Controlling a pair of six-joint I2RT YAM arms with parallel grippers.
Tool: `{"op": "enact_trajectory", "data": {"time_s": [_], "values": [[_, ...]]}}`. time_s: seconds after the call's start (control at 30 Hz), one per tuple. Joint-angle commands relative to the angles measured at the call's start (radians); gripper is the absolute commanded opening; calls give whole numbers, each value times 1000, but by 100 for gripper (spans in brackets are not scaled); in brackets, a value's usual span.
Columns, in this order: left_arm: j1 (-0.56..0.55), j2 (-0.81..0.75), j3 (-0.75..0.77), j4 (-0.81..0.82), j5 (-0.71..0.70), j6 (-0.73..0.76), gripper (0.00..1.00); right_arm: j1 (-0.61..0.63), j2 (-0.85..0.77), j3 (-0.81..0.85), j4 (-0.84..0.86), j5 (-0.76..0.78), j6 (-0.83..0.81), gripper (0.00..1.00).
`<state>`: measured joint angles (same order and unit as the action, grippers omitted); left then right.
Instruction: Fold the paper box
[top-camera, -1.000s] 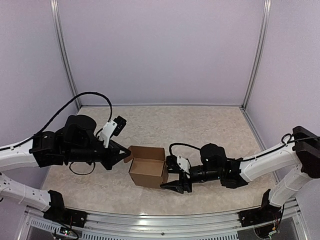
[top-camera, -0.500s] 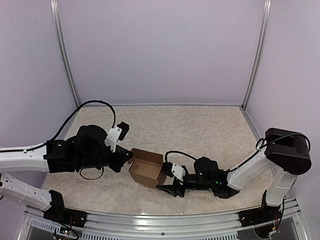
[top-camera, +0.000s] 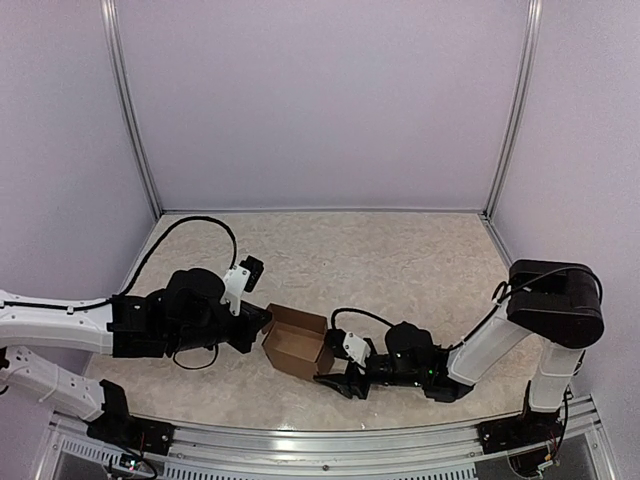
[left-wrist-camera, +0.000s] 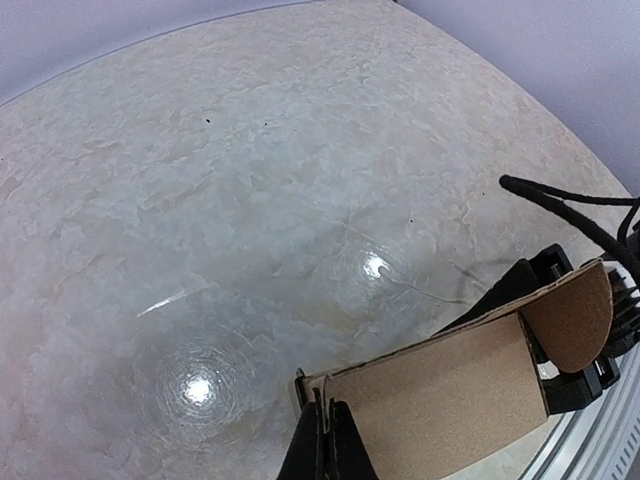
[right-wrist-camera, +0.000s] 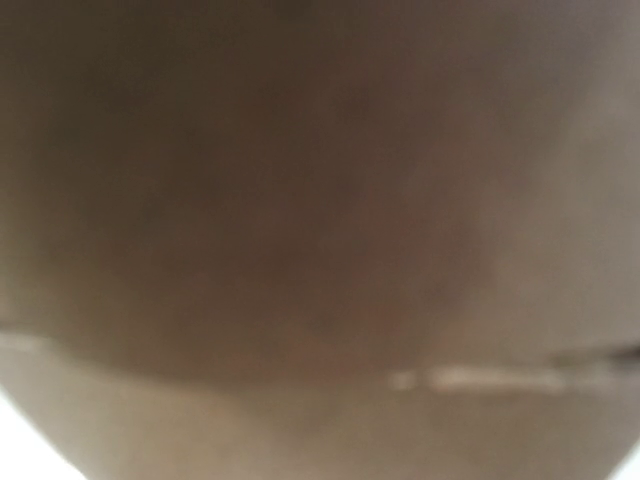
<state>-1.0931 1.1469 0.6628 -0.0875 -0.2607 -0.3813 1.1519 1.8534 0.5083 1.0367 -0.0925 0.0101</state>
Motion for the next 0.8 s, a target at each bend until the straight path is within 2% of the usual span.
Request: {"op": "enact_trajectory", "data": {"time_s": [0.0, 0.77], "values": [[-50, 44, -41, -13, 69, 1, 0, -8, 17, 13, 152, 59, 48, 33], [-147, 170, -55, -23, -22, -23, 0, -9, 100, -16, 250, 63, 105, 33]]}}
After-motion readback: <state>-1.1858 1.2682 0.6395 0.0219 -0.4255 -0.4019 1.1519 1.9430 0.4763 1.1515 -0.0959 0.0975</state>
